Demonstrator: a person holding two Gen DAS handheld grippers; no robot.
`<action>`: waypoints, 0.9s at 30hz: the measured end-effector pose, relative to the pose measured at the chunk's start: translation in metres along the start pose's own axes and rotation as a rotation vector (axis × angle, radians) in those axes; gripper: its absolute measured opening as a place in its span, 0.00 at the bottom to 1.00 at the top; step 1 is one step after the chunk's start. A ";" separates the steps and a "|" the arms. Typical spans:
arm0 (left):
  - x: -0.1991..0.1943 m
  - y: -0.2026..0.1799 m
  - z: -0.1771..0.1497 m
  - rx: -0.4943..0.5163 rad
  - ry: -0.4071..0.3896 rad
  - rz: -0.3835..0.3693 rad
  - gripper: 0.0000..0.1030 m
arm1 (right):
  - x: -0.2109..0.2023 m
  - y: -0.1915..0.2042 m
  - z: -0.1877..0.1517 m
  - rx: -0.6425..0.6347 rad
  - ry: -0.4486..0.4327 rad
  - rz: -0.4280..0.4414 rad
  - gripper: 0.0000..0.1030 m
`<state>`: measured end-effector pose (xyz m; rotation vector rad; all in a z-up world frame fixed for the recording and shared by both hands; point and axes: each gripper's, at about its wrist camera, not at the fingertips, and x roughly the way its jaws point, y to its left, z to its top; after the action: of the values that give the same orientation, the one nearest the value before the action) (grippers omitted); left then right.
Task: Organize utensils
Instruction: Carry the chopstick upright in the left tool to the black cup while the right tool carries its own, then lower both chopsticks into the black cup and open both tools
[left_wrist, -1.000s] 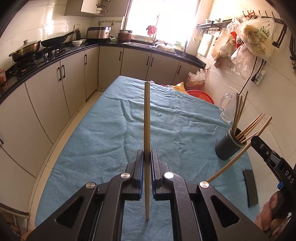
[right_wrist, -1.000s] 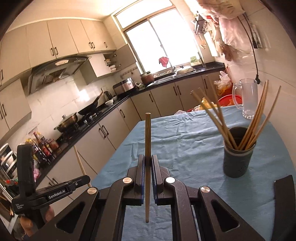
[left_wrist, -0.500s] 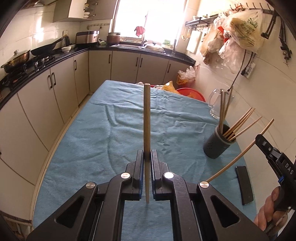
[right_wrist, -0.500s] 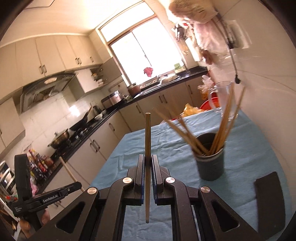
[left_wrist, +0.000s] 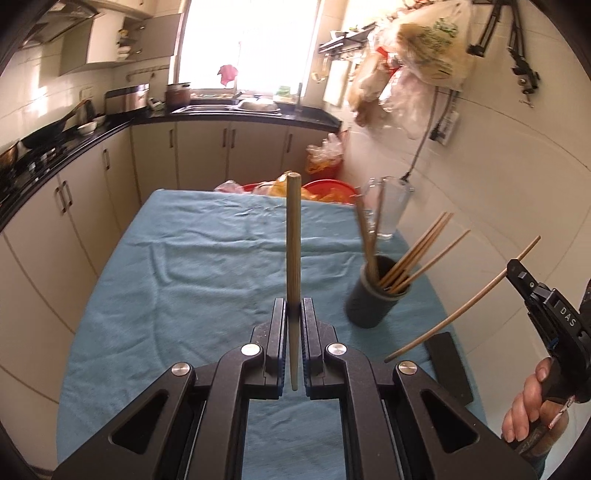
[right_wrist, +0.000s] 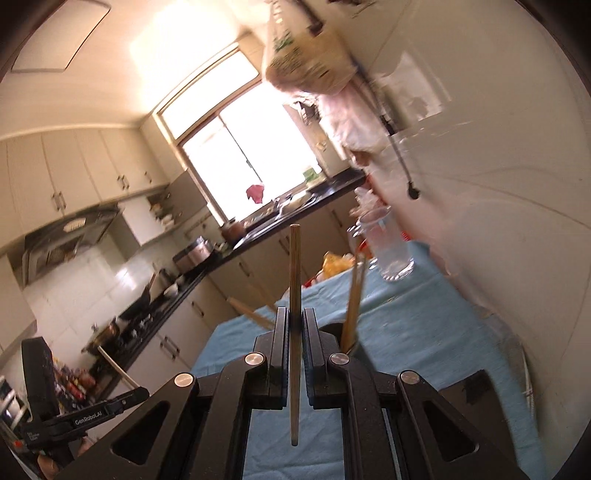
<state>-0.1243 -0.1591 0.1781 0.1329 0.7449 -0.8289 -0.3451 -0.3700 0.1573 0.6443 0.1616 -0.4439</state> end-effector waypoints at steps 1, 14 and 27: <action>0.000 -0.005 0.002 0.006 -0.003 -0.005 0.06 | -0.003 -0.004 0.003 0.006 -0.007 -0.002 0.07; 0.002 -0.069 0.054 0.081 -0.074 -0.070 0.06 | -0.016 -0.007 0.045 -0.002 -0.105 -0.011 0.07; 0.035 -0.113 0.094 0.112 -0.129 -0.115 0.06 | 0.017 -0.009 0.072 -0.023 -0.141 -0.055 0.07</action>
<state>-0.1377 -0.2943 0.2446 0.1366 0.5888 -0.9799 -0.3334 -0.4259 0.2047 0.5850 0.0510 -0.5379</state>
